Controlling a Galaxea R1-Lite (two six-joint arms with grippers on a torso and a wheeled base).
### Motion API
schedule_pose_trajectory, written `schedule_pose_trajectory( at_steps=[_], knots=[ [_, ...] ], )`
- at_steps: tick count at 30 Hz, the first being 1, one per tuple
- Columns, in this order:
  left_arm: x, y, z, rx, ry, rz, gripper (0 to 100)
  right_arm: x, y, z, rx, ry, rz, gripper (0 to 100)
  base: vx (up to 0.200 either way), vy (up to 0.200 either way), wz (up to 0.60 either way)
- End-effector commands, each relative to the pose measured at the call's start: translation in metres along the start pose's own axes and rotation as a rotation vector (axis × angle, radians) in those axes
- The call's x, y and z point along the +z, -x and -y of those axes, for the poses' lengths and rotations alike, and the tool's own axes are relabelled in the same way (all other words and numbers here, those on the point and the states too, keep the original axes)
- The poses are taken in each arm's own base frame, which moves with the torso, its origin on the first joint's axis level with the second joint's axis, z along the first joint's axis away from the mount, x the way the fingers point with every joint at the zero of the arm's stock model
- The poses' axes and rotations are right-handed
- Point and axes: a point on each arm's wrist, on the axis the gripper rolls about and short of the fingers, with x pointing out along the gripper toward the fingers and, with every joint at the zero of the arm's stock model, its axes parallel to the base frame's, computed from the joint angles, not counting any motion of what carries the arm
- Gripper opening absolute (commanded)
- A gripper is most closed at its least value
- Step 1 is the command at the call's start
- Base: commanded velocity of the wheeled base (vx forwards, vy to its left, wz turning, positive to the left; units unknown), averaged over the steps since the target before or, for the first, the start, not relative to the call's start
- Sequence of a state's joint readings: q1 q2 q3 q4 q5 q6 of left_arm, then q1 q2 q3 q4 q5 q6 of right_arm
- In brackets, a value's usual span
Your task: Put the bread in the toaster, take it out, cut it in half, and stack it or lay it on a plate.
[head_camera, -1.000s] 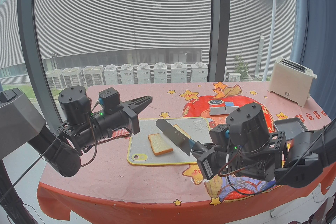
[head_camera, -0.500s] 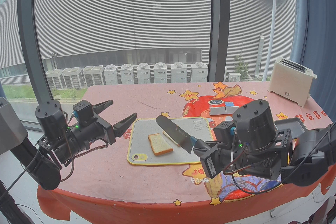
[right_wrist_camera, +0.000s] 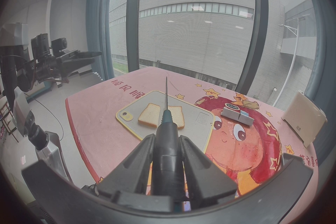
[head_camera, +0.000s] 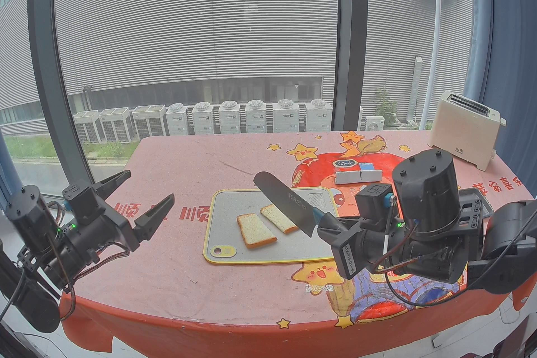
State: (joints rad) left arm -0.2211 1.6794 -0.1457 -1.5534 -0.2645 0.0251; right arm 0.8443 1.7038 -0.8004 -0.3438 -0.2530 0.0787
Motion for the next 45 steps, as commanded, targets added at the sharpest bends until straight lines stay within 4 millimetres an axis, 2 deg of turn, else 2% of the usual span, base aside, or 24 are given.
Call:
schedule_pose_trajectory(
  at_steps=[1, 4, 5, 9, 13, 19, 26, 27, 28, 29, 30, 32, 34, 36, 37, 41, 42, 43, 45],
  knots=[
    [0.012, 0.032, 0.004, 0.028, -0.02, 0.058, 100, -0.004, 0.011, 0.003, -0.002, -0.001, 0.004, 0, 0.0, 0.0, 0.0],
    [0.013, 0.04, 0.006, 0.041, -0.022, 0.061, 100, -0.005, 0.014, 0.004, 0.0, -0.006, 0.013, 0, 0.0, 0.0, 0.0],
    [0.014, 0.049, 0.008, 0.056, -0.025, 0.07, 100, -0.009, 0.018, 0.008, -0.004, -0.018, 0.039, 0, 0.0, 0.0, 0.0],
    [0.021, 0.056, 0.009, 0.074, -0.034, 0.109, 100, -0.015, 0.023, 0.014, -0.006, -0.036, 0.117, 0, 0.0, 0.0, 0.0],
    [0.026, 0.063, 0.001, 0.141, -0.052, 0.135, 100, -0.015, 0.027, 0.014, 0.001, -0.041, 0.197, 0, 0.0, 0.0, 0.0],
    [0.032, 0.071, 0.001, 0.159, -0.073, 0.172, 100, -0.022, 0.03, 0.016, -0.013, -0.023, 0.196, 0, 0.0, 0.0, 0.0],
    [0.043, 0.103, 0.009, 0.192, -0.086, 0.198, 100, -0.017, 0.037, 0.016, -0.01, -0.031, 0.227, 0, 0.0, 0.0, 0.0],
    [0.044, 0.119, 0.016, 0.196, -0.075, 0.19, 100, -0.014, 0.041, 0.016, -0.004, -0.039, 0.245, 0, 0.0, 0.0, 0.0],
    [0.043, 0.126, 0.019, 0.196, -0.075, 0.185, 100, -0.014, 0.042, 0.017, -0.004, -0.039, 0.248, 0, 0.0, 0.0, 0.0],
    [0.04, 0.136, 0.023, 0.203, -0.072, 0.17, 100, -0.015, 0.043, 0.017, -0.004, -0.038, 0.248, 0, 0.0, 0.0, 0.0],
    [0.04, 0.136, 0.023, 0.203, -0.072, 0.17, 100, -0.015, 0.043, 0.017, -0.004, -0.038, 0.248, 0, 0.0, 0.0, 0.0],
    [0.03, 0.165, 0.033, 0.253, -0.071, 0.134, 100, -0.014, 0.049, 0.018, -0.003, -0.039, 0.263, 0, 0.0, 0.0, 0.0],
    [0.022, 0.182, 0.041, 0.28, -0.07, 0.121, 100, -0.013, 0.053, 0.019, -0.001, -0.041, 0.275, 0, 0.0, 0.0, 0.0],
    [0.016, 0.19, 0.045, 0.282, -0.067, 0.114, 100, -0.012, 0.055, 0.019, 0.001, -0.042, 0.282, 0, 0.0, 0.0, 0.0],
    [0.003, 0.201, 0.052, 0.284, -0.061, 0.096, 100, -0.011, 0.057, 0.019, 0.004, -0.043, 0.291, 0, 0.0, 0.0, 0.0],
    [-0.027, 0.222, 0.064, 0.3, -0.044, 0.031, 100, -0.008, 0.063, 0.019, 0.009, -0.046, 0.314, 0, 0.0, 0.0, 0.0],
    [-0.03, 0.223, 0.064, 0.299, -0.043, 0.025, 100, -0.008, 0.064, 0.019, 0.01, -0.047, 0.315, 0, 0.0, 0.0, 0.0],
    [-0.042, 0.228, 0.067, 0.308, -0.037, -0.026, 100, -0.007, 0.065, 0.019, 0.011, -0.047, 0.32, 0, 0.0, 0.0, 0.0],
    [-0.041, 0.228, 0.066, 0.351, -0.019, -0.042, 100, -0.008, 0.065, 0.019, 0.011, -0.046, 0.318, 0, 0.0, 0.0, 0.0]
  ],
)
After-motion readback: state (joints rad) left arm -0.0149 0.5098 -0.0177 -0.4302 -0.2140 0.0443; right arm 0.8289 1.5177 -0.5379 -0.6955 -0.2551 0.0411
